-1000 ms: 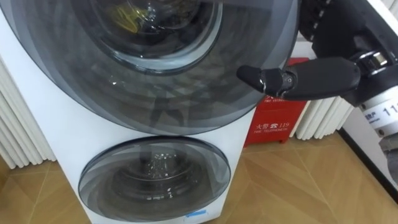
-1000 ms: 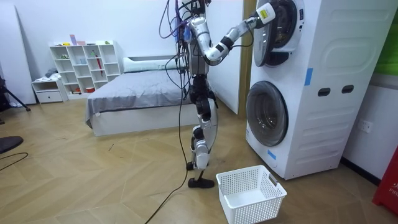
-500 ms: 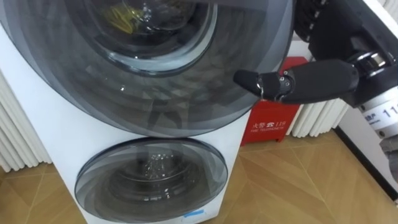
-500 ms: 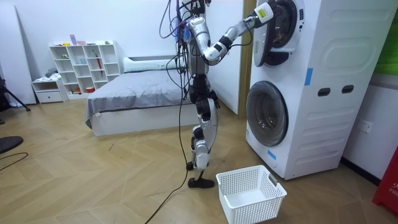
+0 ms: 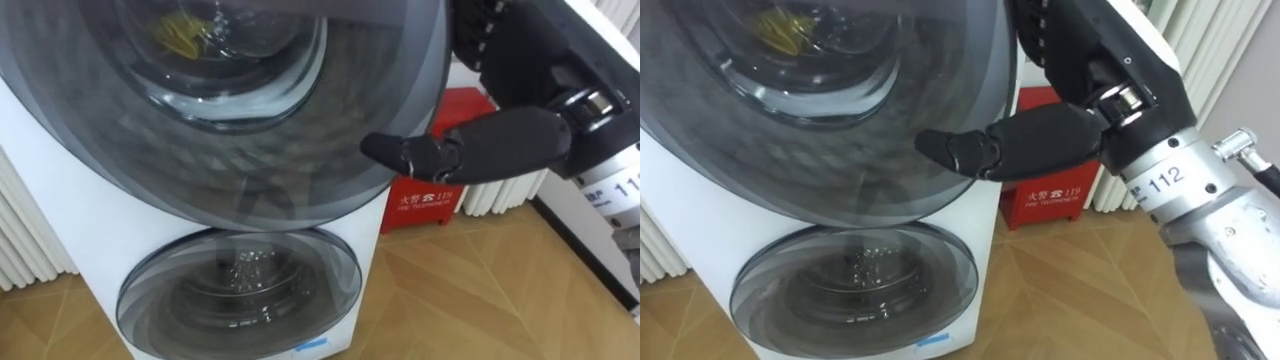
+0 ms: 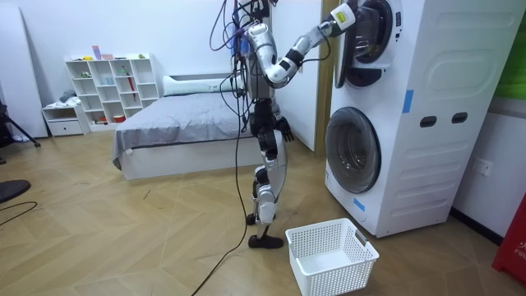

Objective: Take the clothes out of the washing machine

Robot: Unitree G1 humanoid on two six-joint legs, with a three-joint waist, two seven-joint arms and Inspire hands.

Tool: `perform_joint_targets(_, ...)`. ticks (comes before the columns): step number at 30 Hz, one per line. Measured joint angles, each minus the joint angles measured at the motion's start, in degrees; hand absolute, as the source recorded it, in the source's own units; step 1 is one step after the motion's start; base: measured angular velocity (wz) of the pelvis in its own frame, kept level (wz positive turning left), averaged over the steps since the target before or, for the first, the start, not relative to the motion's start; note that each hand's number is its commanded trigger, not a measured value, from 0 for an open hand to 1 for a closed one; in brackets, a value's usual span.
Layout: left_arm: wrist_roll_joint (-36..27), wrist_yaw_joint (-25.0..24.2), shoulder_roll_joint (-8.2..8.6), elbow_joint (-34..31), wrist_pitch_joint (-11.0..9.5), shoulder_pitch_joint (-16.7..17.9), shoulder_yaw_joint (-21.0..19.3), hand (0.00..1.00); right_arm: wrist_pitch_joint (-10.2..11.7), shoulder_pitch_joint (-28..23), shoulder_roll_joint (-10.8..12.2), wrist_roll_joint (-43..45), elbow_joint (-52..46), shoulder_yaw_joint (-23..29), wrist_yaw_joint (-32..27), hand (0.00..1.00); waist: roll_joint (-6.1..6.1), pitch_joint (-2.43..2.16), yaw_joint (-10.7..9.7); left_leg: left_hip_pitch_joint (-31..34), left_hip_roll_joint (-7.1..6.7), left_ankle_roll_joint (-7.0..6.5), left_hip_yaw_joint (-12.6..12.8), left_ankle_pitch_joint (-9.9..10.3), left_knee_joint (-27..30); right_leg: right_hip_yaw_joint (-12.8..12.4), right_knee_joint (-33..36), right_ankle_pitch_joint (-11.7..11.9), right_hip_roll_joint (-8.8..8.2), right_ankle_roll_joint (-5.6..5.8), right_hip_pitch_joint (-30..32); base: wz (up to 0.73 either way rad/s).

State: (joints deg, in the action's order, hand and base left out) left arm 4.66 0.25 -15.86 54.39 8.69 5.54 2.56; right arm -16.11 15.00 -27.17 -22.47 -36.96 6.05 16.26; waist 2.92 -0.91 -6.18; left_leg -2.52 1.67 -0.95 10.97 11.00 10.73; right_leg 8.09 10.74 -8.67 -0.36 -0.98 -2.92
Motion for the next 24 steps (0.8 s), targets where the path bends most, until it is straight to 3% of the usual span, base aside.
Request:
perform_joint_targets(3, 0.0, -0.2, -0.04, 0.0, 0.0, -0.9, 0.0, 0.00, 0.2, 0.5, 0.0, 0.0, 0.0, -0.3, 0.1, 0.00, 0.18, 0.06, 0.0, 0.1, -0.02, 0.00, 0.0, 0.0, -0.3, 0.0, 0.0, 0.0, 0.00, -0.03, 0.1, 0.00)
perform_joint_targets(5, 0.0, -0.5, -0.19, 0.1, -0.4, -1.1, 0.0, 0.00, 0.2, 1.1, 0.0, 0.4, 0.0, -0.8, 0.1, 0.00, 0.66, 0.13, 0.1, 0.1, -0.25, -0.01, 0.0, 0.0, -0.3, 0.1, 0.0, -0.4, -0.20, -0.64, 0.1, 0.00)
perform_joint_targets(10, 0.0, -0.7, -0.66, 1.1, -1.1, -0.5, 0.2, 0.00, 0.2, 2.3, 0.0, 4.4, 0.0, -0.9, -0.7, 0.00, 2.90, -0.07, 0.8, 0.4, -0.23, 0.10, -0.5, -0.1, 0.6, 0.8, 0.0, -0.6, -0.30, -1.09, 0.0, 0.02)
perform_joint_targets(14, 0.0, -0.7, -0.93, 1.4, -1.5, -0.1, 0.5, 0.00, 0.3, 2.3, 0.4, 4.7, 0.0, -0.9, -2.4, 0.00, 3.06, -0.07, 1.8, 0.4, -0.28, 0.15, -1.2, -0.1, 0.7, 1.7, 0.0, -0.6, -0.39, -1.10, -0.4, 0.09)
perform_joint_targets(17, 0.8, -0.7, -2.10, 1.3, -1.9, 0.9, 0.5, 0.00, 0.4, 2.3, 3.1, 5.3, 0.0, -1.5, -4.7, 0.00, 3.54, 0.03, 2.2, 0.8, -0.39, 0.32, -2.6, -0.2, 1.0, 3.2, -0.2, -1.1, -0.52, -1.36, -1.0, 0.27)
perform_joint_targets(19, 1.3, -0.8, -3.25, 1.5, -1.6, 1.9, 0.4, 0.00, 1.7, 2.3, 4.2, 5.3, 0.0, -1.5, -5.2, 0.00, 3.94, 0.04, 3.4, 1.2, -0.24, 0.57, -3.1, -0.4, 1.7, 4.1, -0.2, -1.4, -0.75, -1.64, -1.0, 0.14)
perform_joint_targets(24, 3.7, -1.0, -3.70, 1.8, -1.6, 2.0, 0.4, 0.00, 5.9, 2.5, 4.6, 4.8, -0.3, -3.1, -5.1, 0.00, 3.74, -0.02, 4.9, 2.2, 0.08, 0.72, -3.8, -0.4, 2.9, 5.3, -0.2, -1.5, -0.63, -2.01, -1.0, 0.14)
